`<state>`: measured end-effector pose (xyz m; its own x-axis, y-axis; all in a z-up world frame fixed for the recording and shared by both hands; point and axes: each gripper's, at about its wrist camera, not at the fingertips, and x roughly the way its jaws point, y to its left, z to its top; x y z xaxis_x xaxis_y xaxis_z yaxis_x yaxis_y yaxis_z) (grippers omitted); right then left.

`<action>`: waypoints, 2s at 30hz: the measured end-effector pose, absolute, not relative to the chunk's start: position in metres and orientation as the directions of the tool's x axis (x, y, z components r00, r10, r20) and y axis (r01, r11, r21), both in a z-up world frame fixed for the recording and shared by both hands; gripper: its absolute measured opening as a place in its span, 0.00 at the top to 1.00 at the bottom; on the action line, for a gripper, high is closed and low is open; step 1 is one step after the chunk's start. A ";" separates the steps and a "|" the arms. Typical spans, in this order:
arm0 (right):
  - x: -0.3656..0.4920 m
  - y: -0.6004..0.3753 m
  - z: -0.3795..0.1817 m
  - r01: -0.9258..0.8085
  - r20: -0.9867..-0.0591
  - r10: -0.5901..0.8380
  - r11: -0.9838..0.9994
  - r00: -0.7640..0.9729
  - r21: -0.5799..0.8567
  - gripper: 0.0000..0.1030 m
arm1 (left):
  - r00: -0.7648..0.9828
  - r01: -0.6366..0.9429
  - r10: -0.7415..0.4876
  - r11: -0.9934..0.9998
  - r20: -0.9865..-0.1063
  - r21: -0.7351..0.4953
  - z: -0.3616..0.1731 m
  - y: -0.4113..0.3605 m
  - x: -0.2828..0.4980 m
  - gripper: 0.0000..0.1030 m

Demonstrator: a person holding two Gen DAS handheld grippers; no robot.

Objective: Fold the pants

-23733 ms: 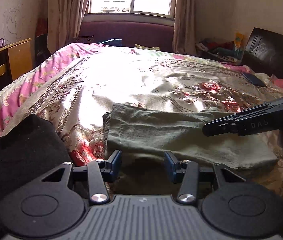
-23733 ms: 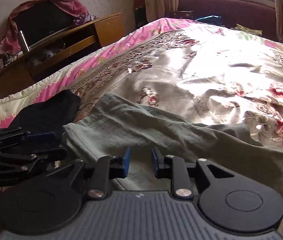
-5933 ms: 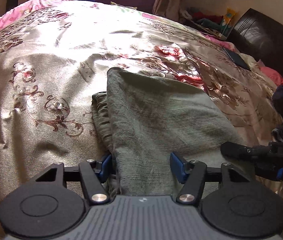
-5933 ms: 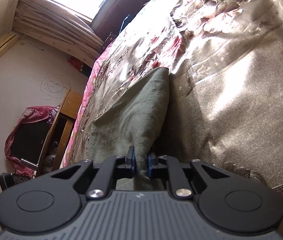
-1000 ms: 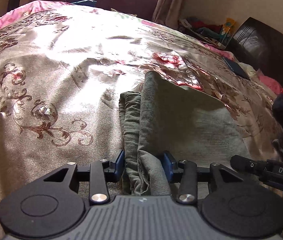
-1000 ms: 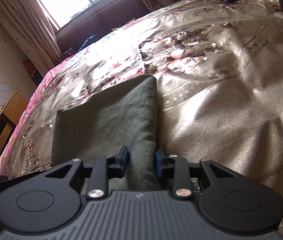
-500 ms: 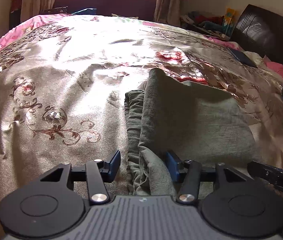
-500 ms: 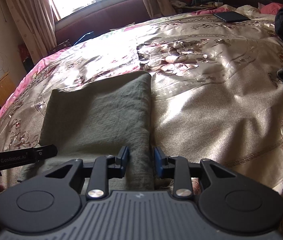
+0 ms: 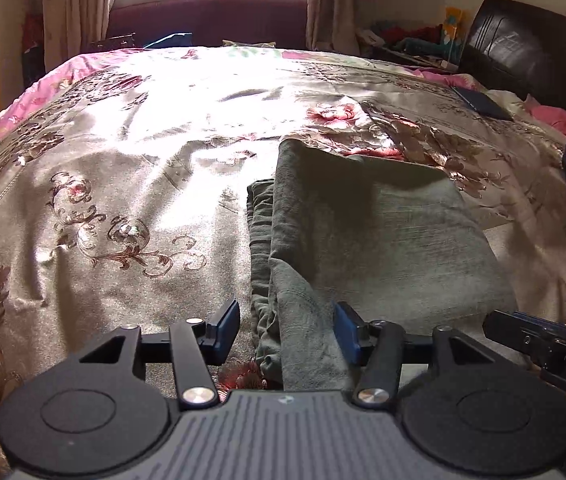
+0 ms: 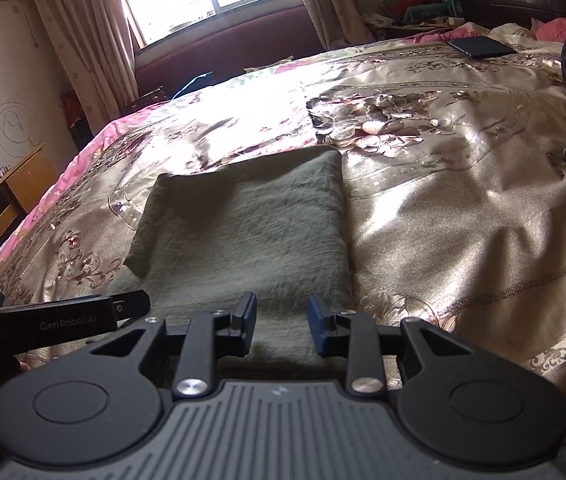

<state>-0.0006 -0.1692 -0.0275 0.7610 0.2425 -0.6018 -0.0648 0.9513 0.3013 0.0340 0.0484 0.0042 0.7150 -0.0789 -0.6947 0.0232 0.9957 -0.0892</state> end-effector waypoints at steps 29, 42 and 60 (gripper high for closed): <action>0.001 -0.172 -0.030 -0.059 -0.587 0.265 0.936 0.765 0.346 0.70 | 0.730 -0.033 0.042 0.999 -0.683 0.025 0.010 0.034 0.026 0.00; 0.003 -0.173 -0.032 -0.062 -0.596 0.280 0.931 0.752 0.359 0.70 | 0.689 -0.065 0.033 0.998 -0.724 -0.016 0.007 0.037 0.027 0.00; 0.002 -0.165 -0.033 -0.095 -0.609 0.295 0.936 0.736 0.339 0.68 | 0.692 -0.047 0.060 0.998 -0.719 0.038 0.008 0.029 0.024 0.00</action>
<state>0.0023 -0.1651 -0.0331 0.7364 0.2953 -0.6088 -0.0953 0.9360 0.3387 0.0241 0.0287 0.0082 0.6924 0.0602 -0.7190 -0.0469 0.9982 0.0385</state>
